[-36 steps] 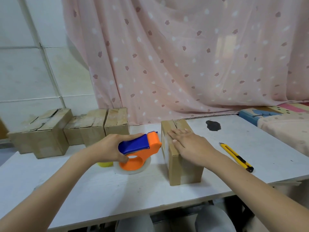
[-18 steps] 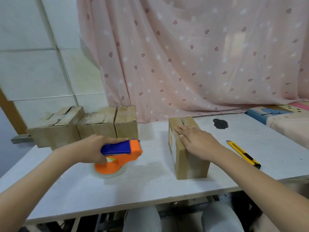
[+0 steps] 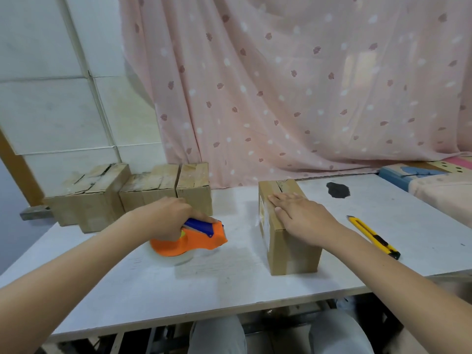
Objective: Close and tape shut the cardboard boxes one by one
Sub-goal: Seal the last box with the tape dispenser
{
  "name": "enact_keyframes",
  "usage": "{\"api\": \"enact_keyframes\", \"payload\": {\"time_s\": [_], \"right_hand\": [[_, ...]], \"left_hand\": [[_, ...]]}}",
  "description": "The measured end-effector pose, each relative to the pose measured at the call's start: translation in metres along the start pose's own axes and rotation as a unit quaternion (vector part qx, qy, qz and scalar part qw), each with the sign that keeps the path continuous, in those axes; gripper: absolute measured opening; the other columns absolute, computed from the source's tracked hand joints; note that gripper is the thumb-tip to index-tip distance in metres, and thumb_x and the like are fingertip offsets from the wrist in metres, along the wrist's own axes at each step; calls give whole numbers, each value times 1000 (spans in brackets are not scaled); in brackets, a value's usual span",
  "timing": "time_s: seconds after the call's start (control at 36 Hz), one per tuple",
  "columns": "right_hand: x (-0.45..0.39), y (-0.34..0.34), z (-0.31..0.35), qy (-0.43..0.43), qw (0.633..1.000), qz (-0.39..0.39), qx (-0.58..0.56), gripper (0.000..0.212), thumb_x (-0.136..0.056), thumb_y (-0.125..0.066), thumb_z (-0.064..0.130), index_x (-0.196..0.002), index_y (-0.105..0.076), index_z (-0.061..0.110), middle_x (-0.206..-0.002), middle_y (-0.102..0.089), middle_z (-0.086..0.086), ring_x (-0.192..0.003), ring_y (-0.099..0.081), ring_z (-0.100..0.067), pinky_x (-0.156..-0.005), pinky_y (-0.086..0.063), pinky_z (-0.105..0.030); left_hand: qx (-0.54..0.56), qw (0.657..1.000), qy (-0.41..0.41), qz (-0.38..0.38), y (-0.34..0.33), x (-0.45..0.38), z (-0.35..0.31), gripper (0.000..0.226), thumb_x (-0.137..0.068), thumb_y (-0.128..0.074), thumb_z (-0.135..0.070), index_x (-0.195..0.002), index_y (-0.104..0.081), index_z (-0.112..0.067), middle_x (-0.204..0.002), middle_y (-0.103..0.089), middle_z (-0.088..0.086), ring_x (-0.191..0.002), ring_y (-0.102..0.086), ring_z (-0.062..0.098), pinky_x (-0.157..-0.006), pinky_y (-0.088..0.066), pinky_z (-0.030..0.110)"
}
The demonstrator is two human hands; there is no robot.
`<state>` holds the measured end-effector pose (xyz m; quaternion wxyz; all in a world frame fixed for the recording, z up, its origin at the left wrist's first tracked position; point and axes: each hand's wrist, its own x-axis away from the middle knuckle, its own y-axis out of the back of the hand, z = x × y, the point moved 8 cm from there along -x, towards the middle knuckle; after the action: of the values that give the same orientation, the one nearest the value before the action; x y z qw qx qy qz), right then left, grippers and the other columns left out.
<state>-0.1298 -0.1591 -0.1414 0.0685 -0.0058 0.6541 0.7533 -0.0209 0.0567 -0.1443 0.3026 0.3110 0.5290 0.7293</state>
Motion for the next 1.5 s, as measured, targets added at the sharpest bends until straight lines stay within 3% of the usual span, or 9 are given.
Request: {"api": "enact_keyframes", "payload": {"time_s": [0.22,0.36,0.61,0.83,0.92,1.08,1.25,1.36,1.5], "right_hand": [[-2,-1,-1,-4,1000,0,-4,48,-110,-22,31,-158,-26,28,-163,-24,12,-149,-19,-11,-115,-16,-25],[-2,-2,-2,-5,1000,2,-7,48,-110,-23,31,-157,-28,28,-162,-26,12,-149,-21,-12,-115,-19,-26],[-3,-2,-2,-7,1000,-3,-9,48,-109,-24,32,-157,-28,28,-163,-24,10,-150,-19,-15,-117,-20,-30],[-3,-3,-3,-7,1000,-6,-10,48,-109,-24,31,-157,-28,28,-164,-24,10,-151,-19,-15,-117,-19,-29],[-3,-3,-2,-7,1000,-6,-9,48,-109,-24,31,-157,-28,28,-164,-23,10,-151,-19,-15,-117,-18,-29],[-3,-3,-1,-9,1000,-8,-10,48,-109,-25,31,-157,-29,27,-164,-25,9,-151,-20,-17,-117,-18,-29],[-1,-2,0,-6,1000,-11,-15,46,-109,-26,28,-154,-34,24,-159,-34,6,-146,-27,-16,-114,-18,-26],[-1,-2,0,-8,1000,-10,-19,45,-109,-26,28,-153,-36,24,-158,-35,6,-146,-28,-18,-115,-21,-28],[-2,-3,0,-11,1000,0,-22,48,-109,-24,28,-156,-30,25,-162,-28,7,-150,-22,-19,-116,-17,-27]], "left_hand": [[-101,993,-7,69,22,-17,-29,76,-89,-38,-5,-143,-35,-58,-77,-38,-21,-85,-46,16,-75,-39,28],[-136,983,7,120,26,-32,-42,75,-90,-41,-2,-144,-40,-53,-122,-56,-9,-97,-55,21,-91,-52,37],[-121,976,18,180,26,-43,-46,64,-96,-43,-6,-144,-44,-47,-132,-56,-11,-108,-56,19,-88,-49,30],[-95,973,18,207,17,-41,-32,71,-90,-44,-3,-141,-45,-52,-117,-58,-10,-101,-59,20,-85,-52,31],[-72,975,29,210,19,-35,-24,70,-91,-44,-1,-142,-45,-49,-89,-50,-15,-75,-49,11,-62,-41,20],[-107,957,39,267,5,-21,-11,77,-86,-47,-2,-141,-42,-55,-110,-64,-4,-78,-50,19,-68,-43,27],[-30,979,110,172,16,-27,11,43,-83,-49,-9,-115,-53,-36,-79,-52,-2,-73,-51,20,-65,-44,29],[38,984,126,119,15,-28,10,70,-81,-56,-10,-139,-43,-48,-82,-50,-2,-73,-56,18,-57,-44,26],[159,970,170,64,-4,-35,4,13,-83,-63,-16,-75,-54,-13,-70,-54,4,-54,-54,20,-46,-43,26]]}}
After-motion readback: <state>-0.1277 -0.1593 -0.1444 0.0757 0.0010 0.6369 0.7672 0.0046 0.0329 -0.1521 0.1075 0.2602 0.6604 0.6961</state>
